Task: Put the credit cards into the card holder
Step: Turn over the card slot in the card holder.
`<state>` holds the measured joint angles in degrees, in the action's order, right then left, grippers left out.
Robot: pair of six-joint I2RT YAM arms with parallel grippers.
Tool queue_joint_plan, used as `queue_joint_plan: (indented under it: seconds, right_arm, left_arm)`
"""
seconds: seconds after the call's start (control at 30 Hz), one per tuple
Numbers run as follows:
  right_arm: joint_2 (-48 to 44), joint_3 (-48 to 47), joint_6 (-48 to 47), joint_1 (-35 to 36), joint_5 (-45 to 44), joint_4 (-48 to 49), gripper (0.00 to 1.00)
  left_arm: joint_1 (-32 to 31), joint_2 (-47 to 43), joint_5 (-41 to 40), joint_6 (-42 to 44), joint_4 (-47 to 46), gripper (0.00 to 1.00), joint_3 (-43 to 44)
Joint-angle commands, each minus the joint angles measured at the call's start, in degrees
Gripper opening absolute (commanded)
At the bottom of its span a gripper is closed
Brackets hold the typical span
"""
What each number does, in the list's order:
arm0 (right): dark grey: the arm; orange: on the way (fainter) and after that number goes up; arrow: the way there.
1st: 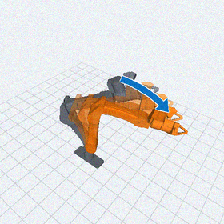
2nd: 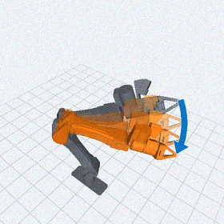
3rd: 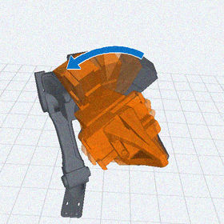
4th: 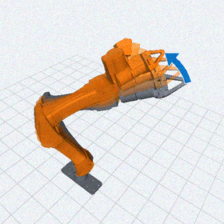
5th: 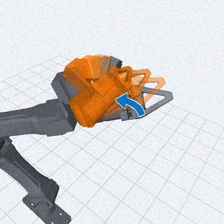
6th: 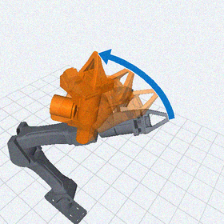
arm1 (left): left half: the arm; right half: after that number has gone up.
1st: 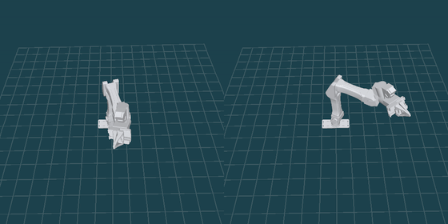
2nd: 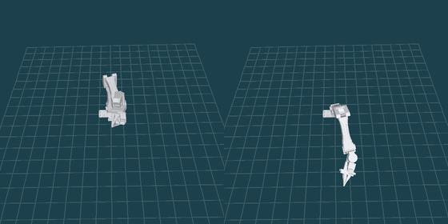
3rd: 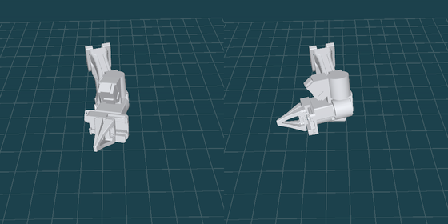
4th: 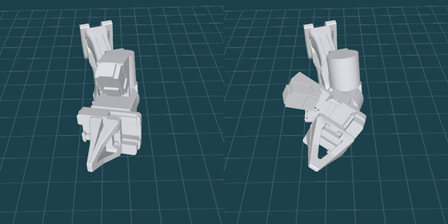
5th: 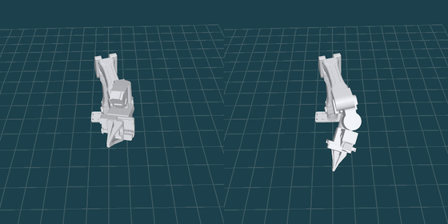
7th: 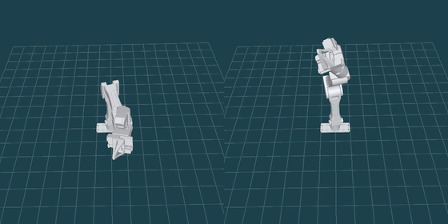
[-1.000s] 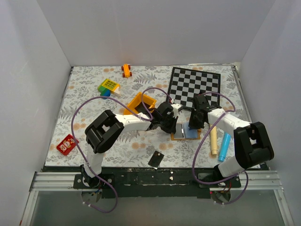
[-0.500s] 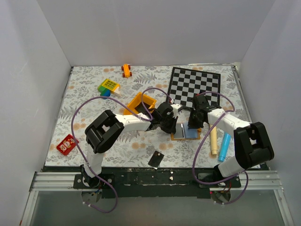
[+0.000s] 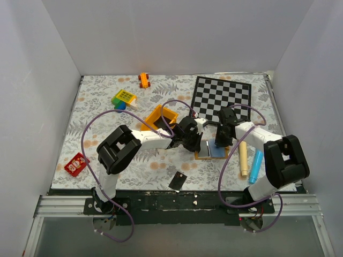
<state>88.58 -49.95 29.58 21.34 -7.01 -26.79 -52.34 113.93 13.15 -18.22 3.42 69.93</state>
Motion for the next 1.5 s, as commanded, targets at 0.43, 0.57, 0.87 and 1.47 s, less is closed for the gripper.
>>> queue_joint_plan:
  seconds: [0.43, 0.57, 0.87, 1.47]
  right_arm:
    - [1.7, 1.1, -2.3, 0.5, 21.1, 9.1, 0.01]
    - [2.3, 1.2, -2.6, 0.5, 23.9, 10.3, 0.01]
    - [3.7, 0.8, -3.0, 0.6, 29.5, 12.0, 0.01]
    - [-10.5, 0.7, 1.2, 0.4, -5.7, 0.7, 0.01]
  left_arm:
    - [-0.2, 0.2, 0.3, 0.2, 0.0, 0.00, -0.2]
    - [-0.2, 0.2, 0.2, 0.1, 0.0, 0.00, -0.4]
    - [-0.2, -0.2, -0.4, 0.1, 0.2, 0.00, -1.0]
    - [-0.2, -0.1, 0.0, -0.2, -0.3, 0.00, -1.2]
